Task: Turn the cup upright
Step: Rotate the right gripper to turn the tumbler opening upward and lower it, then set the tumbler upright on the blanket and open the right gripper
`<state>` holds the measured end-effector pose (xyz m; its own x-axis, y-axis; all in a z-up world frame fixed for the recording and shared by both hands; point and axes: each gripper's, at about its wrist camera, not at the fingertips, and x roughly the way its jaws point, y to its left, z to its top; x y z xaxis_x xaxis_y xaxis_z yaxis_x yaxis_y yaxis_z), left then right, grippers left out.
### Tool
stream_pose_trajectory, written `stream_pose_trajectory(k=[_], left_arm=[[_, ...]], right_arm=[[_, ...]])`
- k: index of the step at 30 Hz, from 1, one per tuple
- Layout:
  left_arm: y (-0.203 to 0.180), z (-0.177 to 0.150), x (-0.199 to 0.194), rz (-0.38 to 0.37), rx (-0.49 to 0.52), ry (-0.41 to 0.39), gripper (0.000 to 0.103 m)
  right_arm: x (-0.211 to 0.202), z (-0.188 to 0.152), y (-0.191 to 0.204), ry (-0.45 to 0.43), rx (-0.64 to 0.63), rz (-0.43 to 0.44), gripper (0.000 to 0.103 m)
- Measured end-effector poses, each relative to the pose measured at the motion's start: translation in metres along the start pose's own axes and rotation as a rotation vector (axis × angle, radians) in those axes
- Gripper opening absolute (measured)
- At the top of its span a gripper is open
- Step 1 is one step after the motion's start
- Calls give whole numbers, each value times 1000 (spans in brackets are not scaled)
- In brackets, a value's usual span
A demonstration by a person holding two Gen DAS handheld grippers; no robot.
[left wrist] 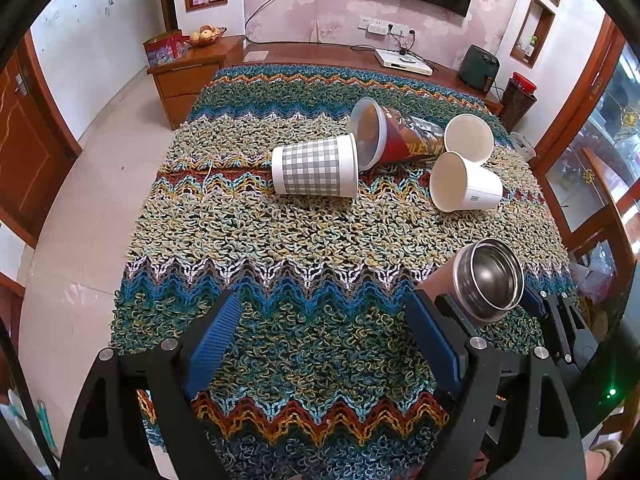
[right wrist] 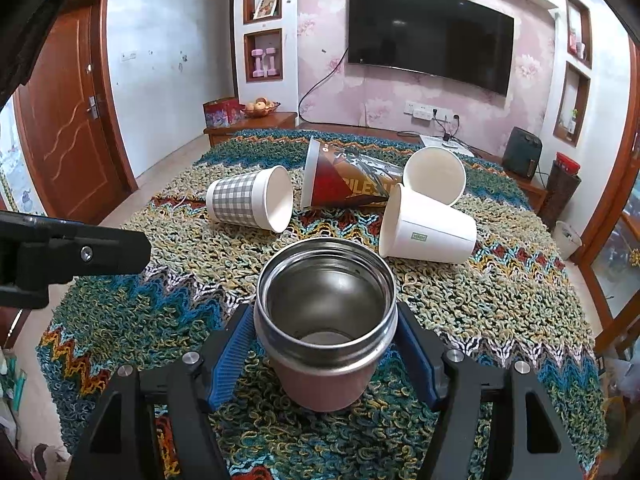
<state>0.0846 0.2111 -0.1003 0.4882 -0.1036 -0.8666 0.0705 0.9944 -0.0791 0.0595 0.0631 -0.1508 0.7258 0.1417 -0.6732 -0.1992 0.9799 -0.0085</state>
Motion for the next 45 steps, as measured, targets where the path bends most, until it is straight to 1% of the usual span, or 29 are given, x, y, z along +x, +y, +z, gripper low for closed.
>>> stream_pose_trajectory(k=[16,24,31,37,42,45], left_arm=[[-3,-1,-16,0,4,-21,87],[-4,2,-30,-8,0,-36,87],[-9,7,-46,-11,7,-54,87],[-10,12,-66,-11,4,-86,87],[-11,15,-80,-11,1,-112,87],[-12,17,-86,-12,0,-123,87]], right_arm=[[-23,6,-7,-40,45,-8,71],[-41,14,-10,-53,59,-2,71],[-57,25,-10,-64,65,-18,71],[-71,40,-14,-48,83,-23,71],[-83,51,-17,-32,90,-49,71],[-92,60,-22,-7,116,-49,71]])
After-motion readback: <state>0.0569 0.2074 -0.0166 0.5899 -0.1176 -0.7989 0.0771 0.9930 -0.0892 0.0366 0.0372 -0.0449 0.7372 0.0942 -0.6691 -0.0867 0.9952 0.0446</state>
